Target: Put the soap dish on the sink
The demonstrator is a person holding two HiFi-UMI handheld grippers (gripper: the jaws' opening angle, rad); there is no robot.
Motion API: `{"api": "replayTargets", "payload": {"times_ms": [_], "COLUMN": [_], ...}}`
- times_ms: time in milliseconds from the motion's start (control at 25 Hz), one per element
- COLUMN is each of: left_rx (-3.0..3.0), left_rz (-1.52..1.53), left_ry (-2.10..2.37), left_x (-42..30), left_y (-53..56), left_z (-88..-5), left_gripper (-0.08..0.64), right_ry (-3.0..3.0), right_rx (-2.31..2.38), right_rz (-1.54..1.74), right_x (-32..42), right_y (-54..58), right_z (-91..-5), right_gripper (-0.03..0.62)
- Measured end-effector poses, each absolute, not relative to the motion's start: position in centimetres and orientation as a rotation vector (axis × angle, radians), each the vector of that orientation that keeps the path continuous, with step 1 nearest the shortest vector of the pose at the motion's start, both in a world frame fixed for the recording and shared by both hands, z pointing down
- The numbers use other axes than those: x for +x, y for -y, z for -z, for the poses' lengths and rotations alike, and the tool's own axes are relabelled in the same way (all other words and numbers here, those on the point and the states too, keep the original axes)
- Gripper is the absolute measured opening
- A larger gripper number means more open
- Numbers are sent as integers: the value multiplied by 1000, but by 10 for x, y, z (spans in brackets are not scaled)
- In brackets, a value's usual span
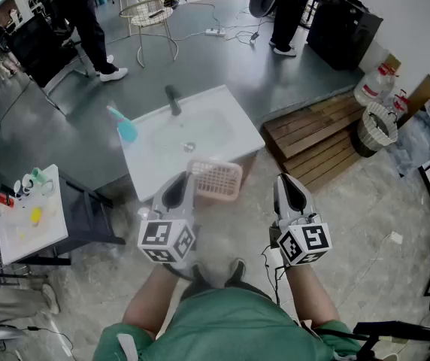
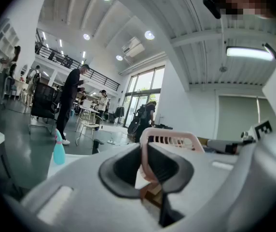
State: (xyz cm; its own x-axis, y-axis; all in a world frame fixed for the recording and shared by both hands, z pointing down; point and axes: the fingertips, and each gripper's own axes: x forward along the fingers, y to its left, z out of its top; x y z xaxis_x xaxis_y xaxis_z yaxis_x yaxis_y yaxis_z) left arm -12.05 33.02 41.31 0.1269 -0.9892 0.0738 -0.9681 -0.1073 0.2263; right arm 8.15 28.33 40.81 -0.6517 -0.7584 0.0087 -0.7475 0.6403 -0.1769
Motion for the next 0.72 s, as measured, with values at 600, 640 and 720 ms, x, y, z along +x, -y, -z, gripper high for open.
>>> {"api": "replayTargets", "payload": {"times_ms": [600,640,720], "left_rx": [2227,2226,2222], "left_rz": [149,147,147], "left_ry": [1931,1937,1951], "left_x": [-87,-81,-72], "left_y": [-317,-315,-310], "left_z": [-390,-389,-386], "left_gripper": [41,41,41], "right_ry": [-2752,-2746,-2731], "right_rx": [-1269,-1265,-1264], "right_rz": [158,159,157], "right_x": [113,119,133], "right_y": [-286,-284,-279], "right_z": [-386,-383,-377], "right_gripper": [18,18,18]}}
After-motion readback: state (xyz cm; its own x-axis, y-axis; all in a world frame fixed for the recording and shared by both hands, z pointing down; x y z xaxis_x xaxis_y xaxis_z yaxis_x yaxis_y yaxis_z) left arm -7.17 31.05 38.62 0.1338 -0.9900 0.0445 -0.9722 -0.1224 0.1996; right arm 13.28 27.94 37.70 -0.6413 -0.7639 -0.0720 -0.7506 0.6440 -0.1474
